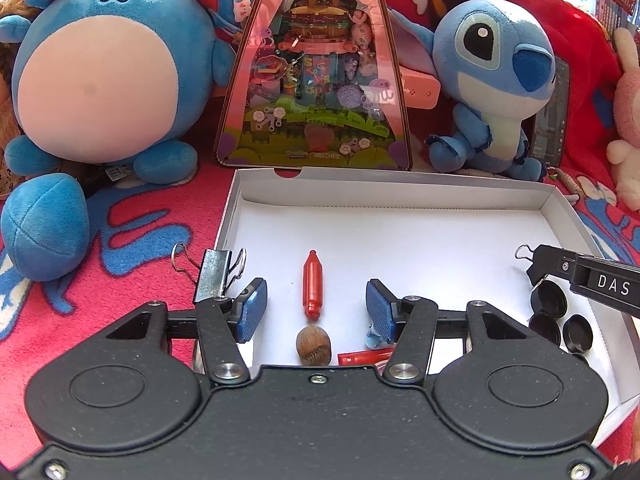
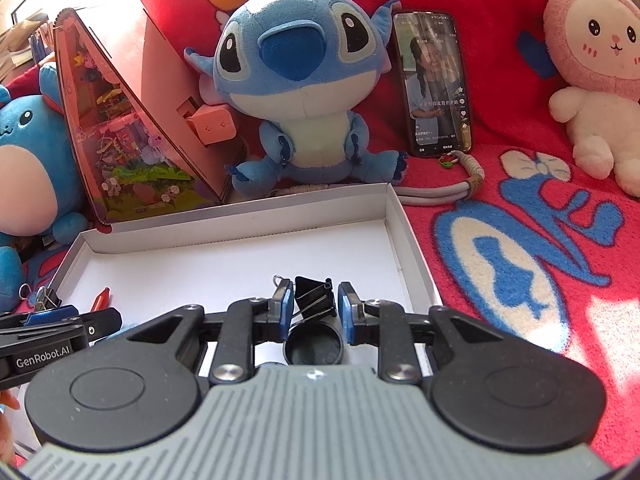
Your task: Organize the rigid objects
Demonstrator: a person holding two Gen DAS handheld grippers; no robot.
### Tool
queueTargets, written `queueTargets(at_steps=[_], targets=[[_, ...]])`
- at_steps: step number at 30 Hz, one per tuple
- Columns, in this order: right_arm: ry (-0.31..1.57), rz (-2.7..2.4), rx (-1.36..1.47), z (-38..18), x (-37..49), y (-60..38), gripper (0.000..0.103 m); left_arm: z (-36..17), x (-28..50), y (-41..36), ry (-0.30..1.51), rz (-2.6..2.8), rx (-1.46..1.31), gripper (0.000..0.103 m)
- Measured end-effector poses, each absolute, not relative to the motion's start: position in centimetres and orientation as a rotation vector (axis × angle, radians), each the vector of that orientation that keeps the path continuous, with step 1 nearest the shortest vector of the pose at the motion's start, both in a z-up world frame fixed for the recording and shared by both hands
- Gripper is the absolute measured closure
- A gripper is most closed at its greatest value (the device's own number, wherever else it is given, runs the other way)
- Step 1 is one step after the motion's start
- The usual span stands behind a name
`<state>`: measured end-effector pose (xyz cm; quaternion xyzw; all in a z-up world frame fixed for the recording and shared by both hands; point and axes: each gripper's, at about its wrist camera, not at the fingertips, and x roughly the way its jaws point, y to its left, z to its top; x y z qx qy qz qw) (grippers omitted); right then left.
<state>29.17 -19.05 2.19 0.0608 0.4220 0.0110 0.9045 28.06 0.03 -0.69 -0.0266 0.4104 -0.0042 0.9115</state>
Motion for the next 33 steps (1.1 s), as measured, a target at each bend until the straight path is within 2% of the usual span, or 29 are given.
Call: queueTargets(at_steps=[1, 3, 5, 7, 8, 14, 22, 26, 33], targets=[[0.867, 0.023, 0.128, 2.3, 29.1, -19.1, 0.054, -0.7, 28.0, 0.0, 0.847, -0.01, -0.054, 0.047], [0.858, 0.02, 0.133, 2.5, 29.0, -19.3, 0.045, -0.7, 28.0, -0.1, 0.848, -0.017, -0.054, 0.042], [0.849, 0.02, 0.138, 2.7, 28.9, -19.6, 0.039, -0.7, 27.9, -0.1, 0.852, -0.025, -0.062, 0.038], [0.845, 0.018, 0.141, 2.8, 28.8, -19.7, 0.036, -0.7, 27.8, 0.0, 0.856, -0.025, -0.071, 0.029], [0.842, 0.017, 0.141, 2.8, 28.7, -19.8, 0.032, -0.6, 27.7, 0.0, 0.852, -0.016, -0.069, 0.021], [0.816, 0.021, 0.124, 3.1, 28.1, -20.2, 0.016, -0.4, 27.2, -0.1, 0.838, -0.021, -0.045, 0.02], [0.814, 0.046, 0.126, 3.6, 27.6, -20.5, 0.01, -0.1, 26.5, -0.1, 0.824, -0.028, -0.039, 0.017], [0.794, 0.054, 0.091, 3.8, 27.1, -20.0, 0.0, 0.3, 26.1, -0.3, 0.812, -0.034, -0.027, 0.014], [0.778, 0.059, 0.059, 4.3, 26.6, -19.6, 0.0, 0.7, 25.3, -0.3, 0.79, -0.043, -0.013, 0.013]])
